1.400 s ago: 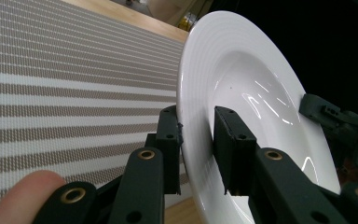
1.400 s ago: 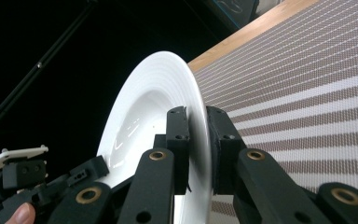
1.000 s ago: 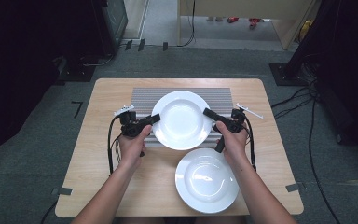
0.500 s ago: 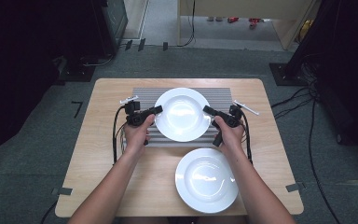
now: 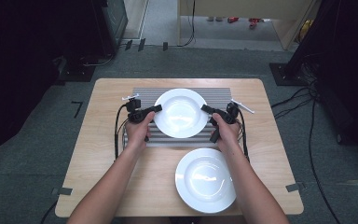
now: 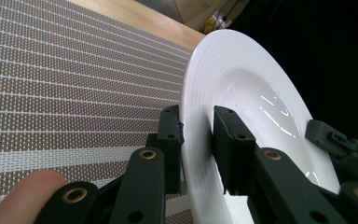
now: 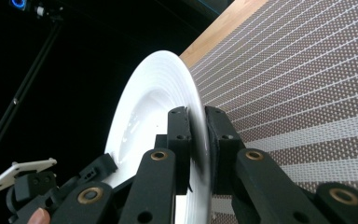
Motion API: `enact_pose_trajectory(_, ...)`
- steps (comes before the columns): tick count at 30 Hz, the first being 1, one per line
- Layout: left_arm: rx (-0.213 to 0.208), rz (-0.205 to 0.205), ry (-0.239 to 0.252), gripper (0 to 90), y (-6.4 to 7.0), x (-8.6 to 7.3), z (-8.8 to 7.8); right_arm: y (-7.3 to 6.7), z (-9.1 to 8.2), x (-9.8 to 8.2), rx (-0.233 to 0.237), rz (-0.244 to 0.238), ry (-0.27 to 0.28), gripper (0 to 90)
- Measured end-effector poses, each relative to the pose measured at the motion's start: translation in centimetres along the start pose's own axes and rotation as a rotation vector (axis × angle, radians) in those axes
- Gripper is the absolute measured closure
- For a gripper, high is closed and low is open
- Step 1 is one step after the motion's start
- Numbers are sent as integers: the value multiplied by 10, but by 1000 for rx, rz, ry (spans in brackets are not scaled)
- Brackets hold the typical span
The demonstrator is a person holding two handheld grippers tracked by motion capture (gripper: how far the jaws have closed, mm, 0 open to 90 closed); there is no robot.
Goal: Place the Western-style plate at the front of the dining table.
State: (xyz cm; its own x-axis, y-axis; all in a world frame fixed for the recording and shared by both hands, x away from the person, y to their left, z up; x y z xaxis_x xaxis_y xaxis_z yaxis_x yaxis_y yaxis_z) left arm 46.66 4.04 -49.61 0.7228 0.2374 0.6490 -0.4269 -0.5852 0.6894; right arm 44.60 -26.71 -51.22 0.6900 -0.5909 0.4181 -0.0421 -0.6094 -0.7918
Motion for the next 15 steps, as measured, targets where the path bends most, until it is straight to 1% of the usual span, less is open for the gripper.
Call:
enact_pose_trajectory(1,4,-4,-4,738,-1,0,1,1,1,0,-4,8,-3,827)
enact_pose_trajectory(2,19,-4,-8,737,-4,0,3,2,3,0,-11,3,0,825)
enact_pose_trajectory(3,24,-7,-7,735,-5,0,4,2,6,1,-27,-15,-17,820)
enact_pose_trajectory(4,31,-17,-4,733,-7,-1,7,2,7,1,-31,-22,-19,820)
enact_pose_trajectory(5,34,-17,-4,729,-9,-1,8,2,9,3,-37,-28,-17,822)
enact_pose_trajectory(6,36,-27,-2,727,-10,0,9,1,10,4,-37,-30,-19,823)
enact_pose_trajectory(7,38,-24,-9,727,-12,0,10,1,12,5,-39,-31,-18,824)
enact_pose_trajectory(9,49,-28,-19,728,-12,-1,14,6,16,6,-44,1,-11,822)
enact_pose_trajectory(10,52,-30,-23,730,-13,-1,15,8,18,6,-52,9,-18,818)
enact_pose_trajectory(13,67,-32,-46,728,-16,-4,20,15,22,5,-71,17,-29,814)
enact_pose_trajectory(15,76,-33,-48,724,-18,-5,22,17,24,5,-79,17,-23,814)
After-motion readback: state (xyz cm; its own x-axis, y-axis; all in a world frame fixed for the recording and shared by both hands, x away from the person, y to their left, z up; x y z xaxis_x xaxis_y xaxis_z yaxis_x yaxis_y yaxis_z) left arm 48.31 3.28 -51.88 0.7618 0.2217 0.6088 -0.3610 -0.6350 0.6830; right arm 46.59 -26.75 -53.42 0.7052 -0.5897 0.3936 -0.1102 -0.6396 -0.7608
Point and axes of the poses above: each handheld gripper's, and its own axes: z roughly forward along the jaws, x roughly out of its top, y roughly to its right, the point moved 3 cm from there along z, roughly forward along the jaws, and after that the axes turned 11 degrees about -x, right-handed, at the moved point
